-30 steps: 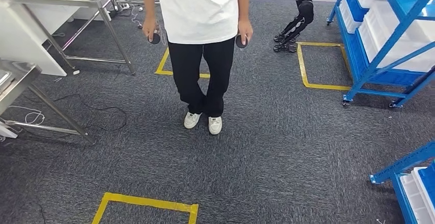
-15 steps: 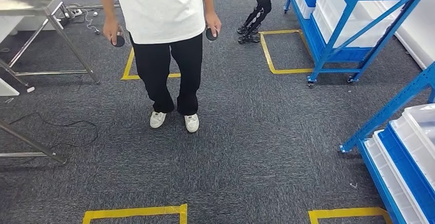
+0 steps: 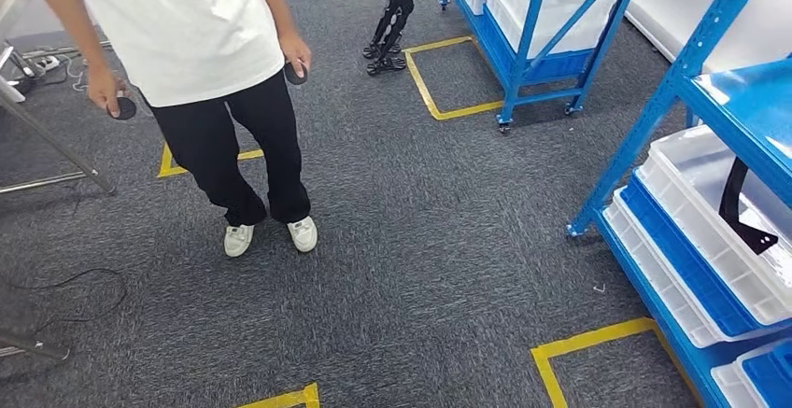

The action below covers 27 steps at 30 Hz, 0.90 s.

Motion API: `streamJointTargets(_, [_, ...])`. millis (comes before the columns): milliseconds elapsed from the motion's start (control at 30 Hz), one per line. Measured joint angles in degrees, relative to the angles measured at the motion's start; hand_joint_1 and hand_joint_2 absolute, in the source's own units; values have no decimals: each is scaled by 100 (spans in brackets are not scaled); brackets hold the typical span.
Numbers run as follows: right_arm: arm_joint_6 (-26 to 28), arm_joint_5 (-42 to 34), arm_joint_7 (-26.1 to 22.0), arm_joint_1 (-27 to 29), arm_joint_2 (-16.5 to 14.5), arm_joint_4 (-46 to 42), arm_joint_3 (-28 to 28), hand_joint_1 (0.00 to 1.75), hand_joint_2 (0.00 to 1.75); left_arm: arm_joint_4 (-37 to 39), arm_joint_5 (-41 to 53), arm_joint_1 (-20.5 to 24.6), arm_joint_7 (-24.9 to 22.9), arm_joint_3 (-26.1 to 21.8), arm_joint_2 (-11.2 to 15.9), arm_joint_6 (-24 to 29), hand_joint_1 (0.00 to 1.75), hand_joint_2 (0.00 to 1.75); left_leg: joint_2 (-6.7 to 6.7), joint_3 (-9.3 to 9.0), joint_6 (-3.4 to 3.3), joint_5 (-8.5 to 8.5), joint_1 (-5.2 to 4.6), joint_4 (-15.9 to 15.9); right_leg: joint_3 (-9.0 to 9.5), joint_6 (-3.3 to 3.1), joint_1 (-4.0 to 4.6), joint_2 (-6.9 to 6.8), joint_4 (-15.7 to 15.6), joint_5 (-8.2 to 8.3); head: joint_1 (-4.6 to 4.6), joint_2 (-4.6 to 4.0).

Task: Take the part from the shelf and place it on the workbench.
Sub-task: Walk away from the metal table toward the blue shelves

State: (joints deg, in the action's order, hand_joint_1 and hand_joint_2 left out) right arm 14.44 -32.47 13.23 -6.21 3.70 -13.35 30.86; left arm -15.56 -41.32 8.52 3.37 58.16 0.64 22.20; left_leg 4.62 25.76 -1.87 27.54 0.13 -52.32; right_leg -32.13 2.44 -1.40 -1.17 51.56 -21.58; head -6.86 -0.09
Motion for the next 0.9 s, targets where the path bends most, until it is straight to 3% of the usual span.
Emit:
streamJointTargets(67, [7,-3,-7,-23,10,0,8,0,0,0,-4,1,11,0,-44,4,0,0,-269,362,10,402,27,-793,9,-54,13,116,-13,9,1,0])
streamJointTargets(100, [10,-13,-7,-34,16,0,16,0,0,0,-12,-5,16,0,-63,5,0,0,-342,598,5,583,28,-1275,8,-68,29,178,-14,12,2,0])
streamJointTargets(133, [13,-25,-7,-38,21,0,27,0,0,0,-22,-13,21,0,-75,8,0,0,-377,796,-9,680,19,-1644,10,-76,49,246,-14,13,2,0])
streamJointTargets(167, [15,-38,-5,-37,24,0,42,0,0,0,-30,-19,22,0,-82,10,0,0,-400,910,-39,665,5,-1810,15,-81,69,315,-14,14,2,0])
streamJointTargets(200, [16,-51,-4,-31,27,0,60,0,0,0,-35,-20,20,0,-85,13,0,0,-425,908,-84,525,-19,-1710,23,-85,79,392,-14,16,2,0])
streamJointTargets(233, [17,-59,-3,-28,28,0,74,0,0,0,-39,-18,19,0,-87,15,0,0,-477,797,-139,293,-50,-1383,34,-86,83,468,-15,18,2,0])
streamJointTargets(300, [18,-84,2,-33,28,0,93,0,0,0,-44,-15,13,0,-88,19,0,0,-751,467,-227,-186,-95,-507,39,-77,80,610,-8,25,2,0])
streamJointTargets(367, [19,-107,13,-46,31,0,99,0,0,0,-57,-21,2,0,-89,23,0,0,-959,283,-233,-359,-102,-9,-1,-43,77,745,2,48,2,0])
streamJointTargets(433, [22,-116,31,-21,42,1,103,0,0,0,-69,-22,-4,0,-99,29,0,0,-887,250,-230,-361,-103,97,-46,19,67,879,-14,87,2,0])
streamJointTargets(500, [26,-123,50,9,54,2,110,0,0,0,-72,-16,0,-1,-109,36,0,0,-750,223,-276,-404,-103,142,-121,71,81,722,125,-34,6,0])
streamJointTargets(567, [30,-128,63,-4,56,2,129,0,0,0,-73,-30,3,-1,-110,38,0,0,-595,208,-316,-433,-114,170,-374,104,105,376,750,-440,8,0])
streamJointTargets(633, [30,-139,72,-12,50,2,147,0,0,0,-72,-64,2,0,-110,35,0,0,-414,228,-326,-436,-138,170,-718,129,106,224,1593,-838,5,0])
streamJointTargets(667, [29,-146,72,-10,45,2,155,0,0,0,-71,-76,0,0,-110,33,0,0,-323,237,-327,-436,-148,170,-793,130,105,200,1813,-905,3,0])
streamJointTargets(700, [29,-152,71,-6,42,2,163,0,0,0,-69,-82,-4,0,-110,31,0,0,-244,242,-327,-434,-153,169,-742,121,107,185,1787,-854,3,0])
streamJointTargets(733, [30,-157,66,-3,41,2,171,0,0,0,-67,-81,-8,0,-110,30,0,0,-173,240,-326,-431,-156,169,-564,104,114,159,1504,-703,2,0])
streamJointTargets(800, [30,-160,58,2,42,2,182,0,0,0,-60,-74,-13,0,-110,26,0,0,-53,225,-312,-411,-170,163,-44,44,156,-41,607,-344,2,0])
streamJointTargets(833, [30,-160,57,-2,42,2,186,0,0,0,-58,-73,-13,0,-110,25,0,0,5,224,-299,-398,-185,154,146,5,185,-151,249,-240,2,0])
streamJointTargets(900, [24,-158,64,-5,43,2,191,0,0,0,-64,-77,-13,0,-110,20,0,0,119,227,-272,-377,-214,138,269,-55,228,-240,-29,-203,3,0])
